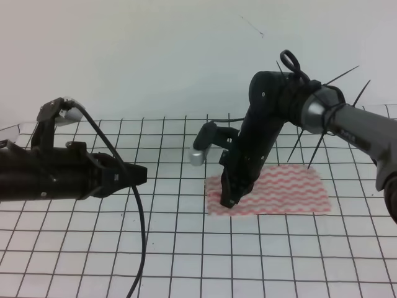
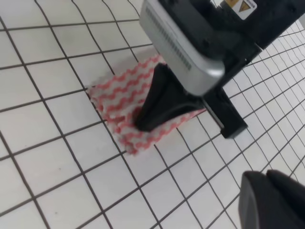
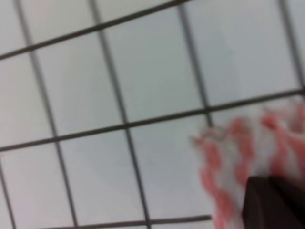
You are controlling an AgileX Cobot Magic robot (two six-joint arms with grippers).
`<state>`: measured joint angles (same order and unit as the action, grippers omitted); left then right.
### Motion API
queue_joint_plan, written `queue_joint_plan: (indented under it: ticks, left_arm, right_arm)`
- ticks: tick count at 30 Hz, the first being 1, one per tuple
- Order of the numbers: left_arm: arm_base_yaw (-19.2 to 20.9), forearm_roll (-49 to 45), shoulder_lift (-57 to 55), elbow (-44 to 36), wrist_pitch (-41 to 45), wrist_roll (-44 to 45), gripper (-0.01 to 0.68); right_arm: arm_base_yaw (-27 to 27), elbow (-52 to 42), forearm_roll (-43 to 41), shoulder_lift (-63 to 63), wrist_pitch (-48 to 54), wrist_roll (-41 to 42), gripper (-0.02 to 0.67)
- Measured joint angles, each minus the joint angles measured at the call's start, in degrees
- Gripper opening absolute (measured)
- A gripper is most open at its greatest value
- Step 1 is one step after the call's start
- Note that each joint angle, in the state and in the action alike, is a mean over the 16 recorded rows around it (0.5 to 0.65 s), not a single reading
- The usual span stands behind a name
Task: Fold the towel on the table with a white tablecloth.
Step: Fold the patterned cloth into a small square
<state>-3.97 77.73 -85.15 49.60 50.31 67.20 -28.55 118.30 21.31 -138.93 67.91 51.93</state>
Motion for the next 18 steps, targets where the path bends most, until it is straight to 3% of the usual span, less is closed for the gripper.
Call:
queue_joint_plan:
  ticks: [10,18]
  left_arm:
    - [-0.15,0.05,0.16,0.0,0.57,0.59,-0.001]
    - [-4.24,-4.41,1.25,1.37,-0.91,-0.54,-0.001]
  right_arm:
    - [0.83,0.0,1.57,3.11,1.75,3.09,-0.001]
    - [5.39,0.0,-1.69,13.16,1.97,-6.74,-0.001]
